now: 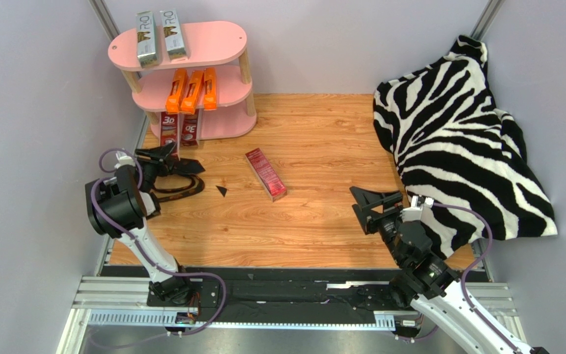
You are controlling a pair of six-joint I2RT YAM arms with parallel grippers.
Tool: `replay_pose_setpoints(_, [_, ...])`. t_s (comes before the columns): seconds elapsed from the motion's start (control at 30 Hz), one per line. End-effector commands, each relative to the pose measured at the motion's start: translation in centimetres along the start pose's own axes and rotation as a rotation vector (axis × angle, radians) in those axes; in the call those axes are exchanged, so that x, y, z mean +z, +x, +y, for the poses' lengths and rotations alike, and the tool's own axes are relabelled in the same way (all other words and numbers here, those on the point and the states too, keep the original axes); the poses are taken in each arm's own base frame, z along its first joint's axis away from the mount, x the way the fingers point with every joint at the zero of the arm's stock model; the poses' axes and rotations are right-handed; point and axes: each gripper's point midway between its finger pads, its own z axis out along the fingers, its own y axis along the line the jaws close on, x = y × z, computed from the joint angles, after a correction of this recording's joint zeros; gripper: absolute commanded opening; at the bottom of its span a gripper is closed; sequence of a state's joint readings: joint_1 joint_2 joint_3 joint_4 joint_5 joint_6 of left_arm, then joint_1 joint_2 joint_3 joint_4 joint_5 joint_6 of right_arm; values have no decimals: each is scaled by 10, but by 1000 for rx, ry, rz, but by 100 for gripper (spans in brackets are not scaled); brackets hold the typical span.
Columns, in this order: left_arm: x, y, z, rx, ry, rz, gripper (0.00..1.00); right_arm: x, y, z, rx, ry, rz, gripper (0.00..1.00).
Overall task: Place and organize the toothpastes onto the shelf
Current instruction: Place the toothpaste on the shelf.
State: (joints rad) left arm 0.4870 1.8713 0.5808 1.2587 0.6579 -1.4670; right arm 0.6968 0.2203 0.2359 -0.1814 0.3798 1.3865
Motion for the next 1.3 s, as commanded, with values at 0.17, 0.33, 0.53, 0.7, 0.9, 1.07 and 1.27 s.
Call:
replay_pose_setpoints(0.17, [18,-33,-27,134,129,-91,35,-3,-4,3,0,-17,-13,100])
replay_pose_setpoints(0.33, [31,-39,-3,69,97,-88,36,-5,-4,3,-17,-12,-6,100])
replay_pose_setpoints(0.53, [52,-41,29,30,20,-64,38,-5,-4,0,-23,-4,-8,100])
replay_pose_setpoints(0.7, [65,-32,38,55,-15,-28,40,-6,-4,1,-39,-6,-7,100])
replay_pose_setpoints(0.9, [81,-26,49,11,-73,13,47,-7,-5,0,-42,-7,-11,100])
replay_pose_setpoints(1.07, [82,-28,65,-17,-112,-2,57,-9,-5,-2,-46,-4,-8,100])
replay_pose_setpoints(1.27, [83,-29,70,-3,-135,6,66,-13,-7,-3,-52,0,-10,100])
